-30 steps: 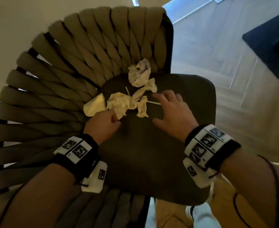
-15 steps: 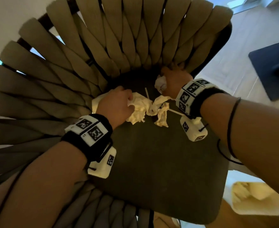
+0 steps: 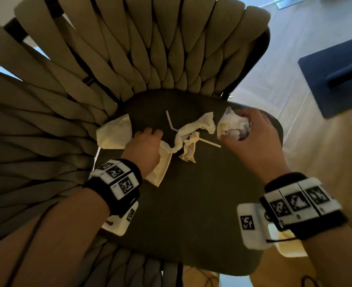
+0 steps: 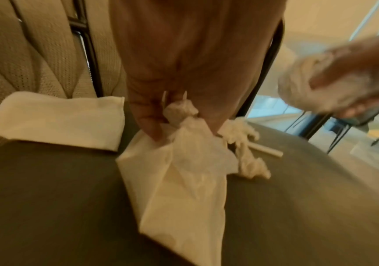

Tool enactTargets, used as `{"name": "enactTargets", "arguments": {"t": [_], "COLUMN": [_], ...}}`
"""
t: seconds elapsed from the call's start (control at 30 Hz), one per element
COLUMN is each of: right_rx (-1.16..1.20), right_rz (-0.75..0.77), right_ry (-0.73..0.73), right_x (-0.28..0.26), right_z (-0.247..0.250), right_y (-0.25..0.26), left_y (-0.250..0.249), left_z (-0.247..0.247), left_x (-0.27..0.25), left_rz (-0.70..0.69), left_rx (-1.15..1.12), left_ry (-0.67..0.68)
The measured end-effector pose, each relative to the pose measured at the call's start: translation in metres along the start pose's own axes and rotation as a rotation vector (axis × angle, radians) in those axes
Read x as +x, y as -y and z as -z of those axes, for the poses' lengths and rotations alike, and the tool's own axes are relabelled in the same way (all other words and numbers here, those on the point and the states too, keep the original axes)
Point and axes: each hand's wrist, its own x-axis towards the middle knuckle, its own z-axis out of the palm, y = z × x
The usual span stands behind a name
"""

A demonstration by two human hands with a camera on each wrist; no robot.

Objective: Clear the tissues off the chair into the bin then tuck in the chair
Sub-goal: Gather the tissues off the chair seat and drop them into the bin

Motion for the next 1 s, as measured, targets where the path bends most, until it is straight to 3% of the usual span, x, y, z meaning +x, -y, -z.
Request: {"name": "enactTargets", "arguments": {"t": [0.17, 0.3, 0.4, 0.53, 0.77, 1.0], "right_rx": [0.051, 0.055, 0.068, 0.085, 0.082, 0.072], "right_rz": [-0.083, -0.115, -0.117, -0.118, -0.049, -0.020], "right_ry": [-0.015, 0.005, 0.014, 0.046, 0.143, 0.140], "right_x": [-0.029, -0.036, -0.042, -0.049, -0.056, -0.057], "right_z": [0.003, 0.005, 0.007, 0.005, -0.012, -0.022], "right_y": [-0.022, -0.034, -0.041, -0.046, -0.031, -0.029], "left_y": [-0.038, -0.084, -0.094, -0.089, -0.052, -0.043], "left_z": [0.032, 0.026, 0.006, -0.010, -0.022, -0.050], "left_x": [-0.014, 0.012, 0.025, 0.020, 0.010, -0.022], "left_rz": [-0.179, -0.306, -0.279, -0.282, -0.169, -0.165], "left_rx": [-0.071, 0.153, 0.320, 0.335, 0.107, 0.193], "left_ry": [-0.136, 0.029, 0.194, 0.143, 0.163, 0.099]}}
